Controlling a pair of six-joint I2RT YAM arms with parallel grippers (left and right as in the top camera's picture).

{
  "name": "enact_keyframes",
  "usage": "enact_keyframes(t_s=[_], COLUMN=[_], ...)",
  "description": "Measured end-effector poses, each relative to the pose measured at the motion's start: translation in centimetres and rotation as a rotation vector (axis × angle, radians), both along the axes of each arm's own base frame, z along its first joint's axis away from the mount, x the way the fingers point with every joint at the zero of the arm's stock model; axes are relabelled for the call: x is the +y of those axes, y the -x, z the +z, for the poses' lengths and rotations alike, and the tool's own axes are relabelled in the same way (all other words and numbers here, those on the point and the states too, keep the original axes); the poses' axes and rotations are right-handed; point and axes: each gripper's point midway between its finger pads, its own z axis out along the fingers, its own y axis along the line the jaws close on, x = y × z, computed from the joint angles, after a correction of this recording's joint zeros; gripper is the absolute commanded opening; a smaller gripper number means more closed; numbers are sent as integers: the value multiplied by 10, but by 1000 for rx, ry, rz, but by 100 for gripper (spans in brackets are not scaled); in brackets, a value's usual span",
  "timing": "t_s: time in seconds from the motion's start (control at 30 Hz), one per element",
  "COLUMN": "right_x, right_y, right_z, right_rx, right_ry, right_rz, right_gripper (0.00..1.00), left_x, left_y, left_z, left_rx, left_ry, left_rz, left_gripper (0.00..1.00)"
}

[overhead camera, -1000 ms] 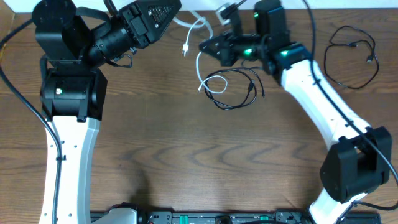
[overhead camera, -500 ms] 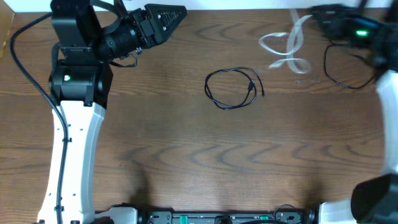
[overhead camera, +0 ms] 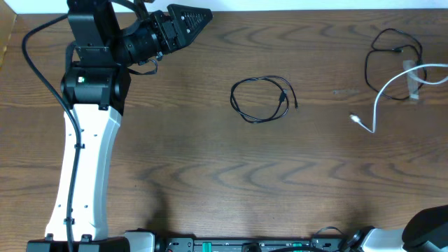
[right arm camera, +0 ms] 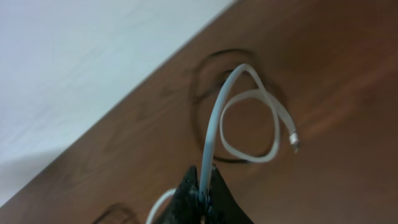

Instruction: Untangle cables

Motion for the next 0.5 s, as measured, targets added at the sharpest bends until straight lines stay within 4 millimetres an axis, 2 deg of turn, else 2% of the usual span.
enact_keyframes(t_s=[0.13, 0.17, 0.3, 0.33, 0.37, 0.4, 0.5], right_x=[-53, -60, -103, -113, -121, -124, -123], right_y=[25, 28, 51, 56, 62, 65, 64], right_z=[-16, -20, -51, -61, -72, -80, -91], right_rx=[80, 95, 210, 244, 278, 295, 308], right_ry=[61, 67, 94, 95, 83, 67, 30], right_rz=[-172, -197, -345, -379, -411, -425, -421], right_gripper=[1, 1, 1, 35, 73, 97, 99], left_x=[0, 0, 0, 0, 0, 0, 0], left_y=[0, 0, 1, 1, 1, 1, 1], left_z=[-1, -1, -3, -4, -3, -4, -4], left_rx=[4, 5, 12, 2, -3, -4, -5], left_ry=[0, 0, -6, -13, -16, -17, -19], left_rz=[0, 0, -2, -4, -5, -5, -6], left_gripper=[68, 68, 68, 68, 68, 68, 68])
